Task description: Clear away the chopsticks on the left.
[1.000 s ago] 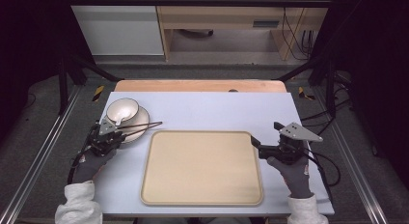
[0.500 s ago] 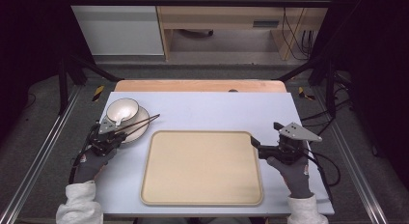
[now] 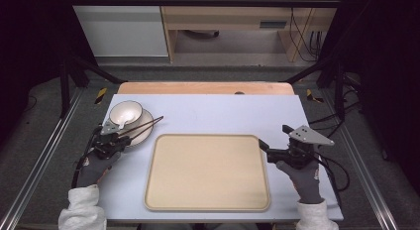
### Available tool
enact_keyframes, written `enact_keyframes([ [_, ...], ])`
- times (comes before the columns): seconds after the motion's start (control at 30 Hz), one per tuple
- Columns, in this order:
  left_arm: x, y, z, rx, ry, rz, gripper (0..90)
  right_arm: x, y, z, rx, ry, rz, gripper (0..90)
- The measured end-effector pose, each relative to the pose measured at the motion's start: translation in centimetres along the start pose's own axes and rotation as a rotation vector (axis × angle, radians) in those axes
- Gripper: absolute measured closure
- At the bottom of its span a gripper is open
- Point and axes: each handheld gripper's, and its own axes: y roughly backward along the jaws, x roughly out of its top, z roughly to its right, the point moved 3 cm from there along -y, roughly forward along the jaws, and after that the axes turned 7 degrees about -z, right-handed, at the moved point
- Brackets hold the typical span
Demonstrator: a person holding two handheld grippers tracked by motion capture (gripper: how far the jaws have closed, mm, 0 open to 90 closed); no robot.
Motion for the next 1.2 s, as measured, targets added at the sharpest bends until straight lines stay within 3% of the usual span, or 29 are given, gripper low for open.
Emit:
enact_keyframes([
  [0.2, 0.1, 0.0, 0.3, 0.005, 0.002, -0.005, 84.8, -0.2, -0.4, -0.2, 0.002, 0.007, -0.016, 5.0],
  [0.37, 0.5, -0.4, 0.5, 0.002, 0.015, 0.003, 80.5, -0.2, -0.4, -0.2, 0.000, 0.010, -0.019, 4.9],
  [0.67, 0.8, -1.1, 0.9, 0.004, 0.029, -0.029, 84.5, -0.3, -0.6, -0.3, 0.000, 0.008, -0.026, 4.7],
  [0.83, 1.1, -0.9, 1.3, 0.000, 0.013, -0.039, 84.8, -0.2, -0.5, -0.2, -0.003, 0.008, -0.026, 4.7],
  [1.2, 2.6, 1.7, 2.7, 0.028, 0.029, 0.043, 84.9, -0.2, -0.3, -0.1, -0.009, 0.006, -0.022, 4.5],
])
